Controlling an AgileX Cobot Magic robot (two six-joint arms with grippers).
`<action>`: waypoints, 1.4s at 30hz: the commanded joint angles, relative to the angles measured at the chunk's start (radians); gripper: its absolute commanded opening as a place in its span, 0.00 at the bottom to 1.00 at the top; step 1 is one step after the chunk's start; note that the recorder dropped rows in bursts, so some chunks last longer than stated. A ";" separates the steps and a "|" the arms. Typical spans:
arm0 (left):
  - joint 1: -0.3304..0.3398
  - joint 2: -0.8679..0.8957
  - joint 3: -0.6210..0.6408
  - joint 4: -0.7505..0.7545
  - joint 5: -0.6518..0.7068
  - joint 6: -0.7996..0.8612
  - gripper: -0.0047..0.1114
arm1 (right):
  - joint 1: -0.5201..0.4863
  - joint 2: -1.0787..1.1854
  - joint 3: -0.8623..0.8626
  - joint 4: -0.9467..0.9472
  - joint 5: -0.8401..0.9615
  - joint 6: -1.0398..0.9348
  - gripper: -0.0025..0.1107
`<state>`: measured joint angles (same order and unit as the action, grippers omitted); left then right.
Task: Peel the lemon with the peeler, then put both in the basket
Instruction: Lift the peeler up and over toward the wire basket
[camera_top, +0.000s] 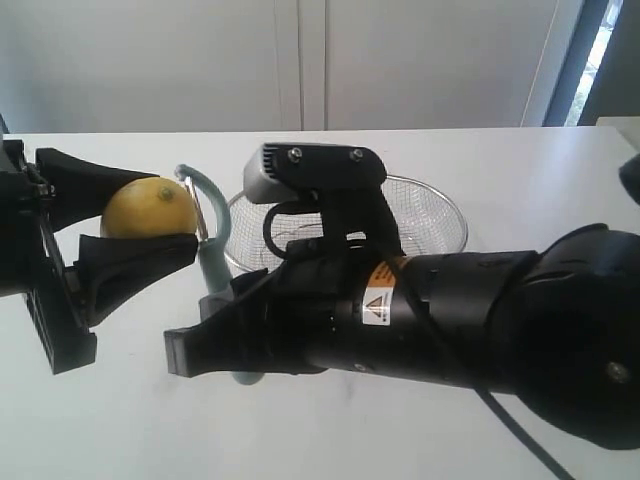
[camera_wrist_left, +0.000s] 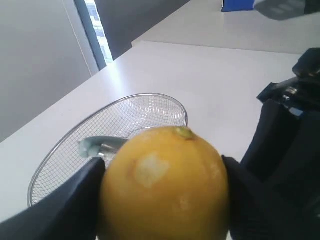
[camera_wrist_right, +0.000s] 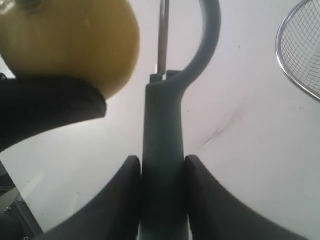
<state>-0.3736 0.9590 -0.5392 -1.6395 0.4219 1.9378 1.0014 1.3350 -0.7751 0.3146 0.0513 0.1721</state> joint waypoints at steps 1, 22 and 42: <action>-0.002 -0.004 -0.006 -0.028 0.014 -0.013 0.04 | 0.004 -0.024 -0.005 0.002 -0.016 0.001 0.02; -0.002 -0.004 -0.006 -0.028 -0.003 -0.013 0.04 | 0.004 -0.109 -0.005 0.002 0.034 -0.006 0.02; -0.002 -0.004 -0.006 -0.028 -0.006 -0.016 0.04 | 0.004 -0.407 -0.005 -0.004 0.269 -0.401 0.02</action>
<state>-0.3736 0.9590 -0.5392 -1.6395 0.4018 1.9309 1.0014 0.9770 -0.7751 0.3151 0.2627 -0.0922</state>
